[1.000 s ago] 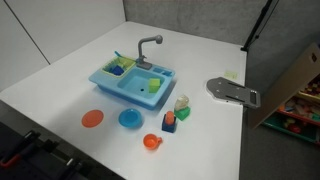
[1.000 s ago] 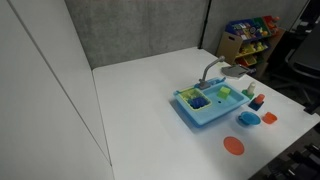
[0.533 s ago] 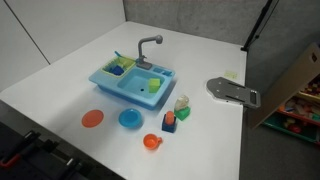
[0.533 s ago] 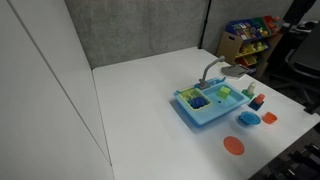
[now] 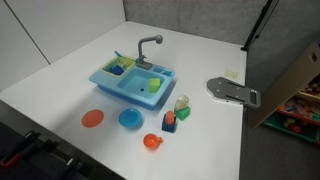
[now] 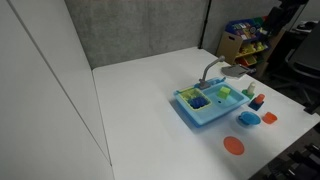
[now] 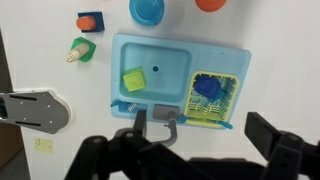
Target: Remove the light green toy block from the sink
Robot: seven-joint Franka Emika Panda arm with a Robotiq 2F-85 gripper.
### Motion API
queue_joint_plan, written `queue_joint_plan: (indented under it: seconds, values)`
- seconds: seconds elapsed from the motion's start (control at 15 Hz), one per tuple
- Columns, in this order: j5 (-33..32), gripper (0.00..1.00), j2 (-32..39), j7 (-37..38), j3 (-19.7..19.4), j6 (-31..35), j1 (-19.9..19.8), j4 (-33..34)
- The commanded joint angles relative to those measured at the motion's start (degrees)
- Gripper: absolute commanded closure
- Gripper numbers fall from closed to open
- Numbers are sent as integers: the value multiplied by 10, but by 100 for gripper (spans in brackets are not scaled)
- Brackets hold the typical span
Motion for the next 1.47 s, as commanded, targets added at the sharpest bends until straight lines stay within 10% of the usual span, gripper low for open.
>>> queue_joint_plan:
  seconds: [0.0, 1.4]
  values:
    - [13, 0, 45, 32, -5, 28, -6, 25]
    - [-3, 0, 339, 182, -31, 121, -13, 146]
